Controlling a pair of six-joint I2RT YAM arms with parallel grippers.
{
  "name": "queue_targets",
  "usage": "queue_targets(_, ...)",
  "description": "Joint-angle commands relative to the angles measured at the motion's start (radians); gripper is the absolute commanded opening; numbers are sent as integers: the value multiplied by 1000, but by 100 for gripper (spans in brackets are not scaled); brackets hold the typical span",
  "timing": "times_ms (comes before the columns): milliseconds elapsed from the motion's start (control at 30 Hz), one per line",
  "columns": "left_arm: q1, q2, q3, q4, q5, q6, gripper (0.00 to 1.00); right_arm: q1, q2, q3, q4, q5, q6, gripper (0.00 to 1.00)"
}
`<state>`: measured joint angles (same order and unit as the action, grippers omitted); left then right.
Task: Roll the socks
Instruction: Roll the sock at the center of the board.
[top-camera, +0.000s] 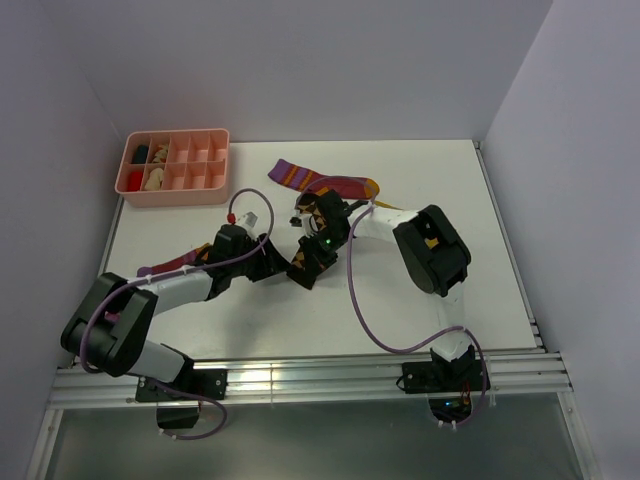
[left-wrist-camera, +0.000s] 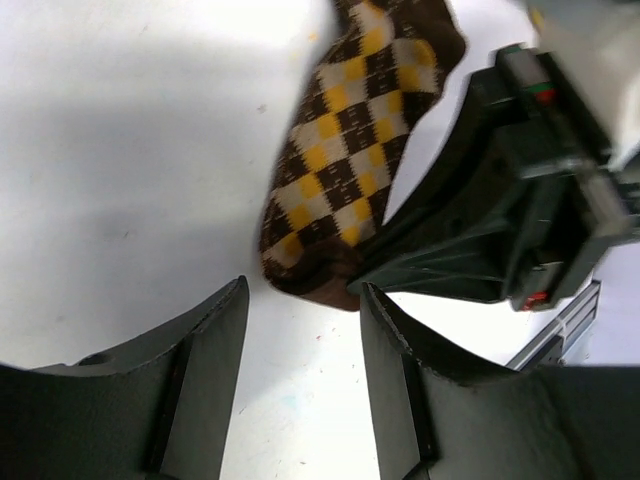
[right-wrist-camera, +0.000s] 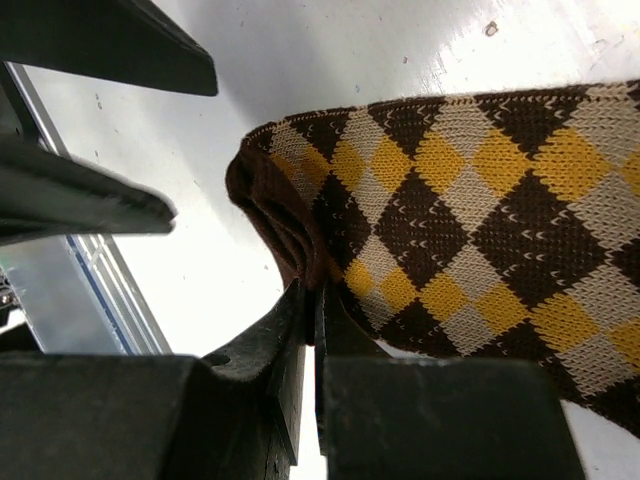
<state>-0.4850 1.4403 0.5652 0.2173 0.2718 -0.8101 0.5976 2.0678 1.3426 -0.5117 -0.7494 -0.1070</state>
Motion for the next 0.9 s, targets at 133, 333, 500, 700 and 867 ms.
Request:
queue_targets(133, -17, 41, -53, 135, -26, -110, 54, -1, 2, -28, 65, 119, 0, 0)
queue_targets(333, -26, 87, -62, 177, -29, -139, 53, 1, 2, -33, 76, 117, 9, 0)
queue_targets(500, -30, 104, -74, 188, -59, -152, 50, 2, 2, -39, 85, 116, 15, 0)
queue_targets(700, -30, 134, -76, 208, -68, -182, 37, 7, -8, -52, 107, 117, 32, 0)
queue_targets(867, -30, 143, -70, 203, -100, -208, 24, 14, -32, -82, 151, 127, 59, 0)
